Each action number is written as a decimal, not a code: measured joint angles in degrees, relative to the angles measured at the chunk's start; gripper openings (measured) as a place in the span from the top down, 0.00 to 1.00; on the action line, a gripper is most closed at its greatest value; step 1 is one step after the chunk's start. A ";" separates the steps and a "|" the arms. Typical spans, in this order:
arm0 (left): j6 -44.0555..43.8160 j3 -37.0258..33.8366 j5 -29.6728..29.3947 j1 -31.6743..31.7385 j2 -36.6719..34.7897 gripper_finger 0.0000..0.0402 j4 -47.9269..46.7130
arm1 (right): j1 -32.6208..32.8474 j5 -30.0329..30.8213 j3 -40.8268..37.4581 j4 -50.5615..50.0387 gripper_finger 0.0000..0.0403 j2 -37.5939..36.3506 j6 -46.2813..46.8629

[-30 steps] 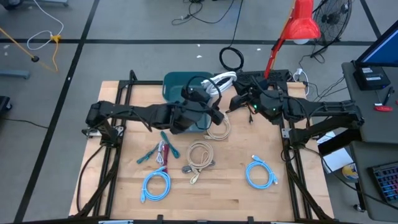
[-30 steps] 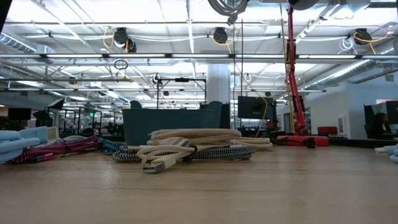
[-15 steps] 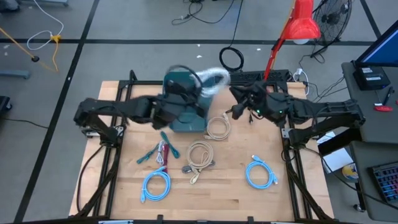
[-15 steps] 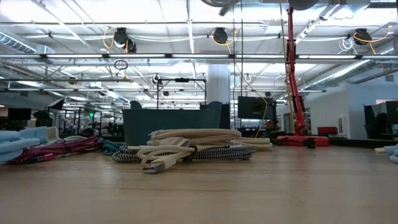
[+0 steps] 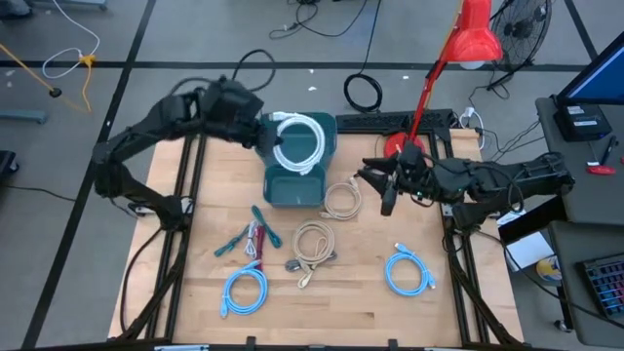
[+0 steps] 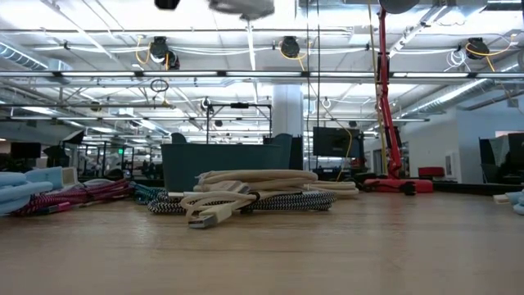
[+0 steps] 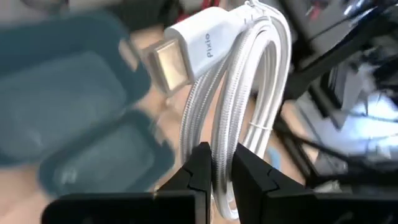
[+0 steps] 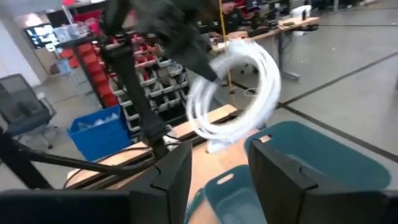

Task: Pick & Place USB Port
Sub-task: Put the white HDMI cable into the top blue bin

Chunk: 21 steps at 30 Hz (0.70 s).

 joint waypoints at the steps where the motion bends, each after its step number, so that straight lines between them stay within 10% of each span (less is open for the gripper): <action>1: 1.14 0.00 3.15 2.00 1.23 0.91 -1.37 | 0.07 -0.03 0.00 -0.20 0.62 0.36 0.00; 13: 20.47 -0.11 29.28 9.28 11.42 0.91 -3.71 | -4.24 1.20 -0.06 -10.79 0.60 3.35 16.21; 21: 20.57 0.00 30.71 1.16 7.04 0.91 -2.48 | -13.36 -15.42 -6.29 -2.50 0.47 3.47 29.53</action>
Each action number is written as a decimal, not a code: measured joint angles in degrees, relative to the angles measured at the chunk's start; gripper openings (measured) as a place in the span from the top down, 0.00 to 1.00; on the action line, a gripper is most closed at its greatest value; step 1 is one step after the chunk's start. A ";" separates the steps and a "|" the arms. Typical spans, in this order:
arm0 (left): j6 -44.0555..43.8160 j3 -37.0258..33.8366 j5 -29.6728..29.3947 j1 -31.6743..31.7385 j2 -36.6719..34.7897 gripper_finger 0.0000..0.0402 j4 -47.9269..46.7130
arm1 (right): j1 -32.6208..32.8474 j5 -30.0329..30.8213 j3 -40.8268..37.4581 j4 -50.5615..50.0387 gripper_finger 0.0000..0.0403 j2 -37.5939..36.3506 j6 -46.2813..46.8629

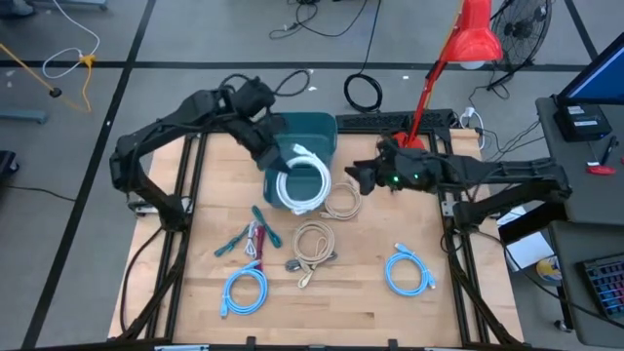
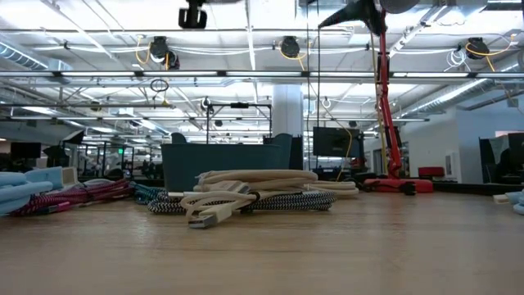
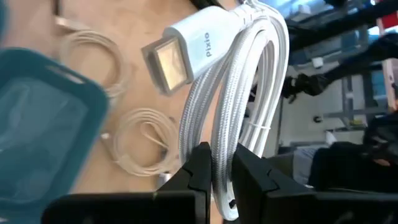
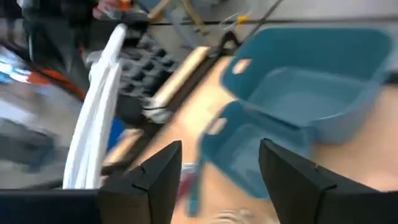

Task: Pick & Place USB Port
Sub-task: Put the white HDMI cable into the top blue bin

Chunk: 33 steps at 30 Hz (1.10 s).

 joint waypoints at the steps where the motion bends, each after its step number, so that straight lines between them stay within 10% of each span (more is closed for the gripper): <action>1: -1.41 0.00 -1.25 -1.05 -0.02 0.91 1.21 | -0.52 -2.27 -1.07 3.21 0.46 0.36 1.04; 11: -9.96 -0.04 -12.55 -6.54 -0.55 0.91 -3.14 | -2.15 -10.05 -3.41 7.41 0.33 3.35 4.88; 21: -13.70 -0.02 -31.46 -4.82 -0.15 0.91 -15.92 | -2.06 -4.46 -3.39 4.80 0.36 3.03 4.14; 33: -5.46 -0.04 -21.76 0.52 2.39 0.91 -8.68 | -1.28 8.28 8.81 -14.05 0.37 12.99 3.49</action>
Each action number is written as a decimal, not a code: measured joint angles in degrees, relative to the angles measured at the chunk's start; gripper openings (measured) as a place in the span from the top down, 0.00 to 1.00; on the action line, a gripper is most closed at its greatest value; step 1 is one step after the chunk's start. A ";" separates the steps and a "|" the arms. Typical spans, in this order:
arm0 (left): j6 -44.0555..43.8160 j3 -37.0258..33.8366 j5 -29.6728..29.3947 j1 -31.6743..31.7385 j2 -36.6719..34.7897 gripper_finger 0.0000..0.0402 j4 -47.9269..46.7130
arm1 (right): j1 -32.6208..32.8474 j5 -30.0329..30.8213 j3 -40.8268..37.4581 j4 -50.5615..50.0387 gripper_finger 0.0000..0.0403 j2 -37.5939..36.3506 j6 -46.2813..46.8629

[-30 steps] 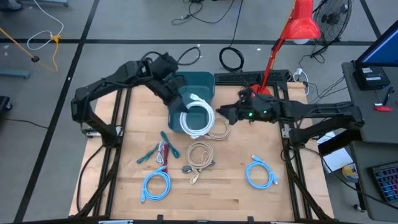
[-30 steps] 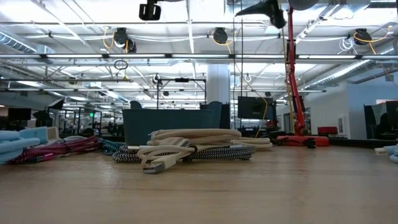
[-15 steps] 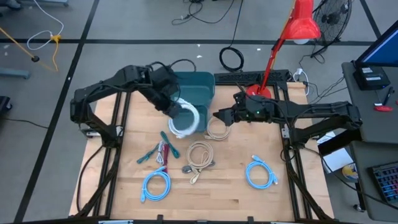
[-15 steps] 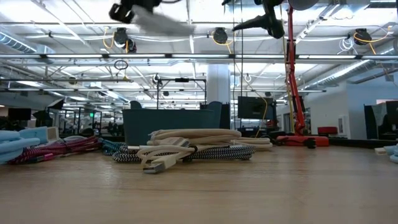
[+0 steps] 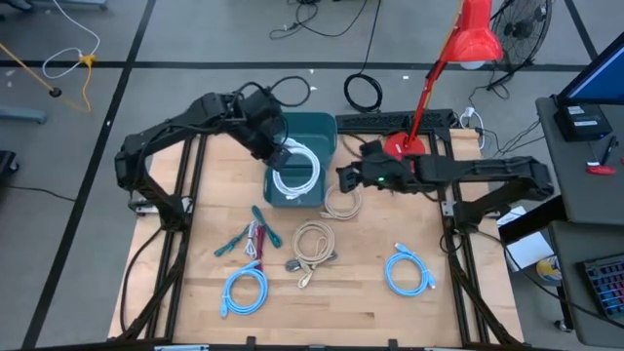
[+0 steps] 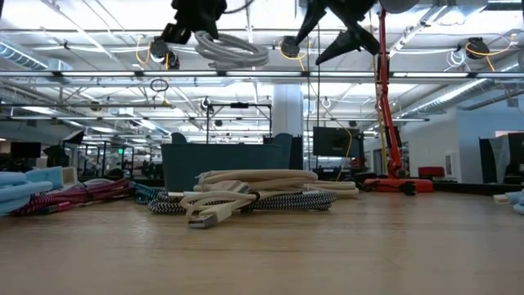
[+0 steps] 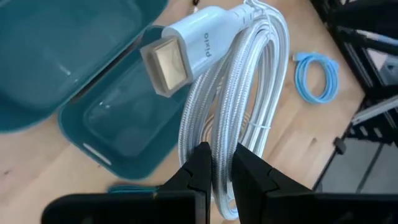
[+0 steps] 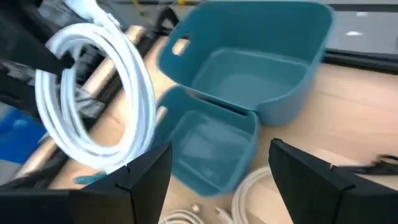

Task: Pick & Place USB Port
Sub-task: Put the white HDMI cable into the top blue bin

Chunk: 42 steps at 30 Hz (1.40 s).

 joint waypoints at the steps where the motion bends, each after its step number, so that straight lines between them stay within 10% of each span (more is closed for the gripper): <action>1: 1.27 -0.12 0.55 0.65 0.21 0.91 -0.06 | 0.45 0.71 2.68 -1.29 0.37 1.60 0.00; 11: 10.51 -0.11 8.10 4.16 5.87 0.91 7.82 | 2.45 6.21 23.45 -23.06 0.36 15.43 7.03; 42: -2.96 -0.01 3.32 0.46 7.33 0.91 19.19 | -3.69 7.56 24.32 -31.06 0.33 20.80 9.11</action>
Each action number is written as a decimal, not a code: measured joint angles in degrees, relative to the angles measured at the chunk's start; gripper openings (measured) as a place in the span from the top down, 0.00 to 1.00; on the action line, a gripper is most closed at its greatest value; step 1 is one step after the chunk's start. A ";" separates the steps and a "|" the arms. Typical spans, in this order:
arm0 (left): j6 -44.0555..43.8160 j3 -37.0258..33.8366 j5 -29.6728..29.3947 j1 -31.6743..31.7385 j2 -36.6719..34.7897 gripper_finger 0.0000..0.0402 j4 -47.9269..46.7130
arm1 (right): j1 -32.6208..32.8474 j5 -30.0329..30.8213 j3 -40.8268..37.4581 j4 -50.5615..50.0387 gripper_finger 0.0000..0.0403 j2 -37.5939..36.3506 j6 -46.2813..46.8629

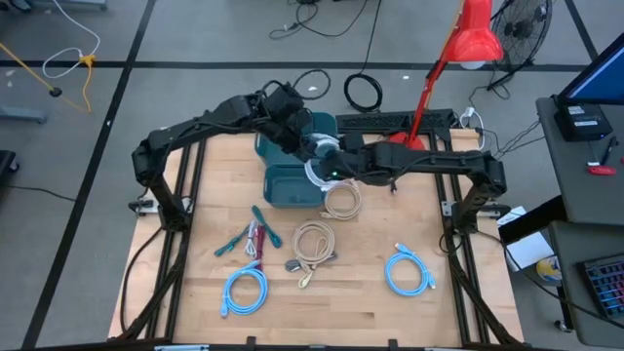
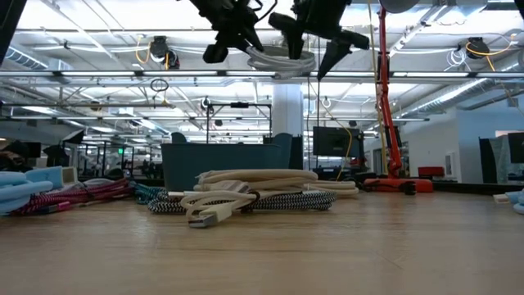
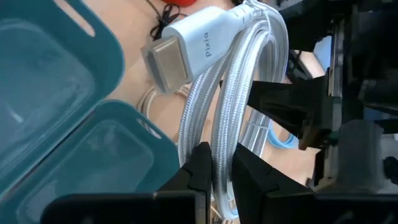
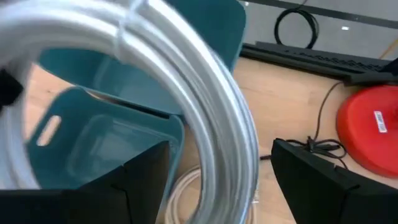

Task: Pick & Place USB Port
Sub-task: Put the white HDMI cable into the top blue bin

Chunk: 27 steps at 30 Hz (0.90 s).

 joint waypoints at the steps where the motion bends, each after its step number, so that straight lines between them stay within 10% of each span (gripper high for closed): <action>1: -0.73 0.02 -0.37 -0.24 0.48 0.91 0.28 | -0.07 0.00 0.00 0.03 0.33 0.55 0.05; 27: -2.13 -0.02 -2.50 1.64 1.95 0.91 -0.67 | -2.64 5.98 -0.04 1.49 0.48 2.79 -3.72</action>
